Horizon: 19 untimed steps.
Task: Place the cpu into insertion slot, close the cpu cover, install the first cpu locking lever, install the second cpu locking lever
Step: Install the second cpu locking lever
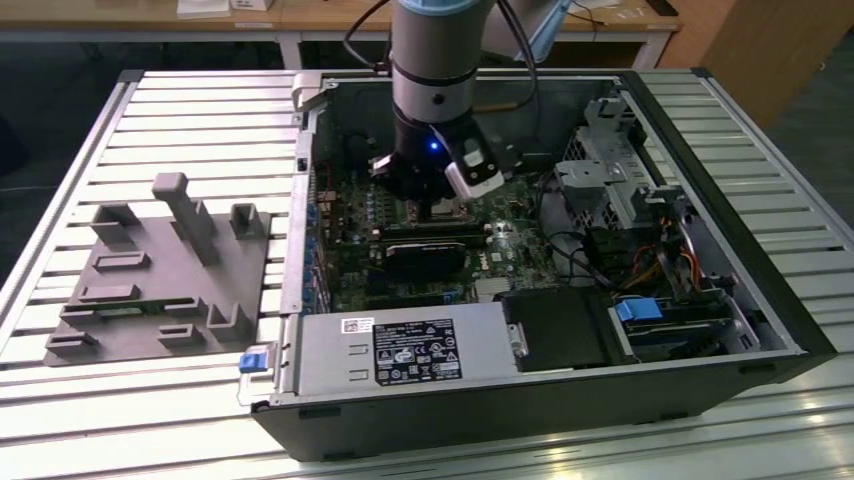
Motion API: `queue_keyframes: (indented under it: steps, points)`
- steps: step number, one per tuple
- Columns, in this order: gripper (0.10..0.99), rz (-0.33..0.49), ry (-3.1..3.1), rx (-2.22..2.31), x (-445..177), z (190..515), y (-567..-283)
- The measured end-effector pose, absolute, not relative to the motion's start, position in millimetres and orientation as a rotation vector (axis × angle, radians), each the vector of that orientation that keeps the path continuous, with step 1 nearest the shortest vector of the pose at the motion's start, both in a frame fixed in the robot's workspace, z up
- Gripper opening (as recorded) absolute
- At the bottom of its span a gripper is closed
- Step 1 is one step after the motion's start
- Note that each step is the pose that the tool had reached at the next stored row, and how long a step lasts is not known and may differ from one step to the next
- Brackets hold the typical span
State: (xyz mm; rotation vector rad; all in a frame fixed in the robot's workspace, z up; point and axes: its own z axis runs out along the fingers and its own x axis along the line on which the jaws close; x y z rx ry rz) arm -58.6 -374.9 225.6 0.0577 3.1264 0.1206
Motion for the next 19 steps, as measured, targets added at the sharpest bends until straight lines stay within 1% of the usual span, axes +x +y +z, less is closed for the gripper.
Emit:
queue_keyframes:
  steps: [11,19]
  points:
    - [0.118,0.123,3.127,0.058,-61.3,213.8,-375.1]
    - [0.118,0.196,3.124,0.058,-64.1,213.2,-381.7]
